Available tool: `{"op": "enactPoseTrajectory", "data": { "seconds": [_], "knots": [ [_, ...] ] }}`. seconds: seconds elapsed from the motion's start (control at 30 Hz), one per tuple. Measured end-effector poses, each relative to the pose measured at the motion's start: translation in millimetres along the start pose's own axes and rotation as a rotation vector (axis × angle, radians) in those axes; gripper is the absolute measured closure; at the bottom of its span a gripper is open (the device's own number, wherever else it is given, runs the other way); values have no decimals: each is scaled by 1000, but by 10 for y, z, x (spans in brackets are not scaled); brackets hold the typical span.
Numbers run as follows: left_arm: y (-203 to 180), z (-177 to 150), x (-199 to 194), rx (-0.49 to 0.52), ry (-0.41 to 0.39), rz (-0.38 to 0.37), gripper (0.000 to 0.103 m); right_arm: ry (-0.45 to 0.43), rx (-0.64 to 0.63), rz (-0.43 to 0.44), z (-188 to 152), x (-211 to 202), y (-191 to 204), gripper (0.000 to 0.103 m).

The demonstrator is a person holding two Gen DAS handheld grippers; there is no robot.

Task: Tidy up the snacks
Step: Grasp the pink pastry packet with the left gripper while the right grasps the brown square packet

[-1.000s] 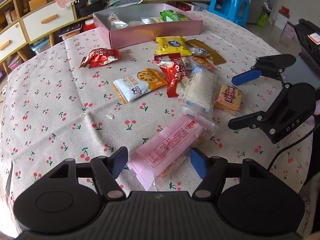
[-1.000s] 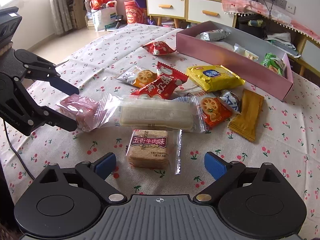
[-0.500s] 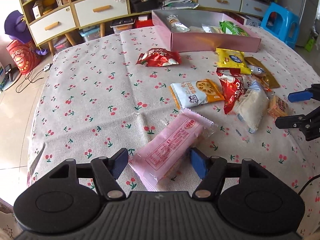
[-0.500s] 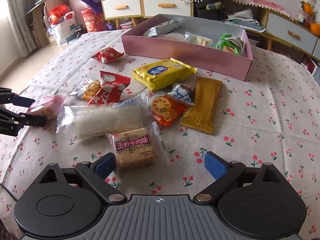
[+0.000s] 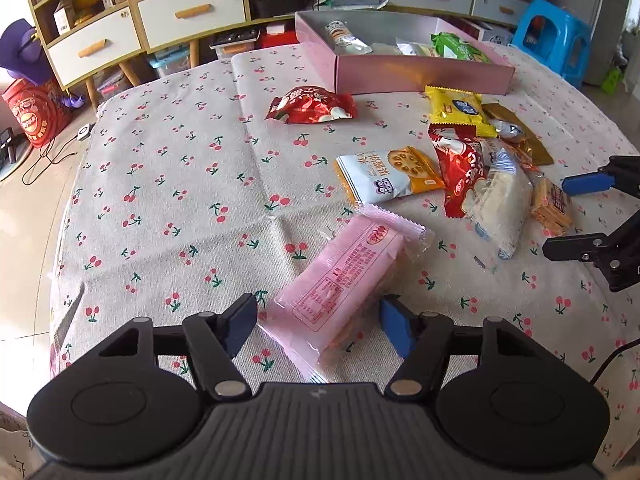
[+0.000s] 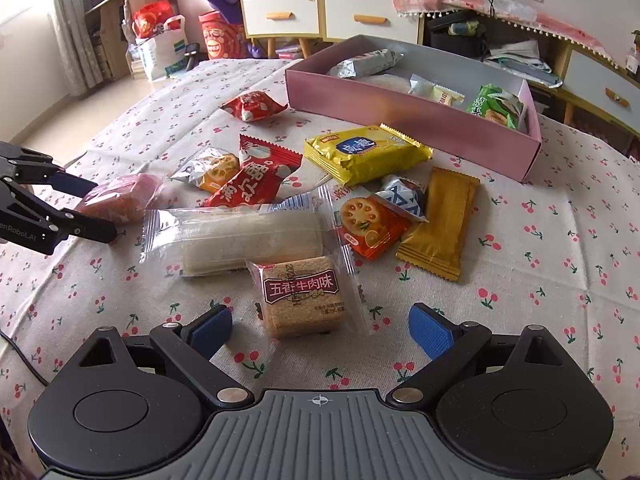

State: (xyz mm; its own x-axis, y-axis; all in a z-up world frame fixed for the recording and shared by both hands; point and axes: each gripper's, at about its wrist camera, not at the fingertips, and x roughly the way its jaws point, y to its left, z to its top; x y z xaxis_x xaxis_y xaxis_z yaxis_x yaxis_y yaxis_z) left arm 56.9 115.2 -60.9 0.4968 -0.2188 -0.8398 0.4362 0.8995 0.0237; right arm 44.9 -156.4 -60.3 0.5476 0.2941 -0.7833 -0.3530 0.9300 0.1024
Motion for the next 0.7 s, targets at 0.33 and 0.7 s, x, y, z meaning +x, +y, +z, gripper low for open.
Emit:
{"op": "enactPoseTrajectory", "data": {
  "seconds": [0.33,0.7],
  "knots": [
    [46,72,-47,-90,-24,-8,59,-24,-2,16,47,-21,-1,39],
    [90,164,-103,-188,-51,-17,61,21,81,76,152,-96,-84,59]
  ]
}}
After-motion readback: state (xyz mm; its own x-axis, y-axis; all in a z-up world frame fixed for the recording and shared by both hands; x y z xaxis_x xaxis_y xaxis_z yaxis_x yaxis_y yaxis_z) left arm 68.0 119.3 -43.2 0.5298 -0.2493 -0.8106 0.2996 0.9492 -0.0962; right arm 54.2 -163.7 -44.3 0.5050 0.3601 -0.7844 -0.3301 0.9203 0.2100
